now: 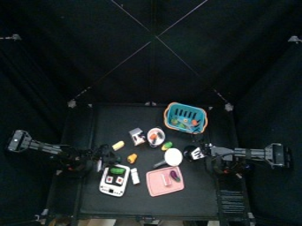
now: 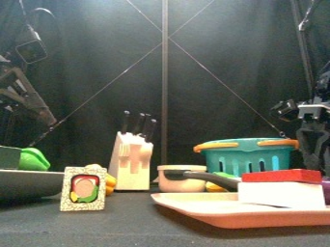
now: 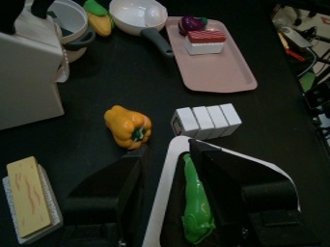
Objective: Grab egg
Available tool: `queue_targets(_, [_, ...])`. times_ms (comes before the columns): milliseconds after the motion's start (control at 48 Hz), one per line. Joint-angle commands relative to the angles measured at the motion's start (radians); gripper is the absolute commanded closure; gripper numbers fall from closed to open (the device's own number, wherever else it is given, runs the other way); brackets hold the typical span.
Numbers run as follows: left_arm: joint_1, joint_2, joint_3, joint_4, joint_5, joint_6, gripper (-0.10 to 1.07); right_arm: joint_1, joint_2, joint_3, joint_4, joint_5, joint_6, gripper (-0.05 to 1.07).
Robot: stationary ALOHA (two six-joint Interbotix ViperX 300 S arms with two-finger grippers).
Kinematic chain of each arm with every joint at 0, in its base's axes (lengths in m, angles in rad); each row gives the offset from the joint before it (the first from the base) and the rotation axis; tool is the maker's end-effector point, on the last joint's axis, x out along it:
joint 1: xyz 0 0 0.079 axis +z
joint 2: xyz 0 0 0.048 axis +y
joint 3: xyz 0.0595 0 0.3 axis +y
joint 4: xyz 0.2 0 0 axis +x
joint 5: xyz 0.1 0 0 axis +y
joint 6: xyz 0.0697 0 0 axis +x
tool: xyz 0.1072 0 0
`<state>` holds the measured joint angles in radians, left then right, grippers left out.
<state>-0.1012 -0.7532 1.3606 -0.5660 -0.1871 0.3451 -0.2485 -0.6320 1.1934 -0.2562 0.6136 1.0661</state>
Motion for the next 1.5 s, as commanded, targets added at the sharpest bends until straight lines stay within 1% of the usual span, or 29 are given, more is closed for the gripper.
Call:
queue_targets(0, [0.003,0.002,-0.009,-0.002,-0.008,-0.002,0.19,0.009,-0.002,-0.057,0.002,0.006,0.0,0.05])
queue_targets(83, [0.003,0.002,-0.009,-0.002,-0.008,-0.002,0.19,0.038,0.0,-0.097,-0.003,0.0,0.0,0.05])
queue_targets(167, [0.002,0.002,-0.011,-0.002,-0.008,-0.002,0.19,0.1,0.021,-0.147,-0.021,-0.026,-0.009,0.05])
queue_targets(250, [0.003,0.002,-0.009,-0.002,-0.008,-0.002,0.19,0.184,0.067,-0.192,-0.075,-0.067,-0.014,0.05])
queue_targets(354, [0.003,0.002,-0.011,-0.002,-0.006,-0.002,0.19,0.273,0.127,-0.221,-0.155,-0.089,-0.015,0.05])
queue_targets(479, [0.002,0.002,-0.009,-0.002,-0.008,-0.002,0.19,0.339,0.201,-0.245,-0.253,-0.086,-0.014,0.05])
queue_targets(625, [0.003,0.002,-0.009,-0.002,-0.008,-0.002,0.19,0.354,0.244,-0.252,-0.287,-0.086,-0.014,0.05])
queue_targets(958, [0.003,0.002,-0.008,-0.002,-0.008,-0.002,0.19,0.362,0.331,-0.262,-0.29,-0.106,-0.015,0.05])
queue_targets(1104, [0.002,0.002,-0.006,-0.002,-0.008,-0.002,0.19,0.362,0.383,-0.282,-0.291,-0.104,-0.017,0.05])
queue_targets(1479, [0.003,0.002,-0.005,-0.002,-0.008,-0.002,0.19,0.354,0.469,-0.316,-0.293,-0.106,-0.017,0.05])
